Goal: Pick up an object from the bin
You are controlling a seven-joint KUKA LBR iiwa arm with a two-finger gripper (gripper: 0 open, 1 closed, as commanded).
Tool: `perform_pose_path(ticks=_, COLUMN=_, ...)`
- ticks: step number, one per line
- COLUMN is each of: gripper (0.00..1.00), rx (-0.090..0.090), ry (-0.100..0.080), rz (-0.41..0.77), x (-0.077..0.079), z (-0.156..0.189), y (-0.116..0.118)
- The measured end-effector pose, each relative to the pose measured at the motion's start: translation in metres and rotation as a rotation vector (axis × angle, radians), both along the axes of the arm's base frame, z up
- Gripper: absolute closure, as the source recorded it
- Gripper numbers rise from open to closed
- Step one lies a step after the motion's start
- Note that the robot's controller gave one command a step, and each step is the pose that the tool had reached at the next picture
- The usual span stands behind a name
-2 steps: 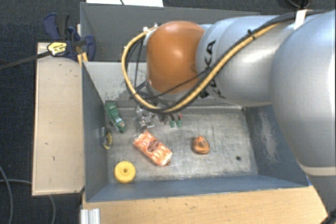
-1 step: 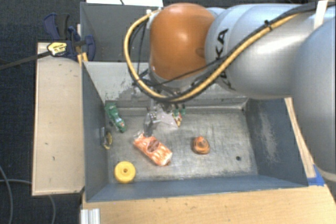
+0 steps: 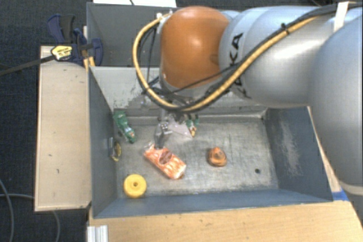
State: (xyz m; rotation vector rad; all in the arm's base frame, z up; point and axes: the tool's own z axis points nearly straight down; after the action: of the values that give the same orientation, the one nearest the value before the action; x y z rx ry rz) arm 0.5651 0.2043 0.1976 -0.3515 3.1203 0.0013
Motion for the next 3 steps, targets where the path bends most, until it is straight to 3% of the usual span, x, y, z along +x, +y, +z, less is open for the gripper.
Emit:
perform_pose_path(ticks=1, gripper=0.00, rx=0.002, ry=-0.007, rz=0.056, x=-0.012, z=-0.048, y=-0.020)
perform_pose_path(ticks=2, gripper=1.00, rx=0.002, ry=-0.005, rz=0.161, x=-0.037, z=-0.111, y=-0.060)
perform_pose_path(ticks=3, gripper=1.00, rx=0.002, ry=-0.005, rz=0.160, x=-0.037, z=-0.111, y=-0.060)
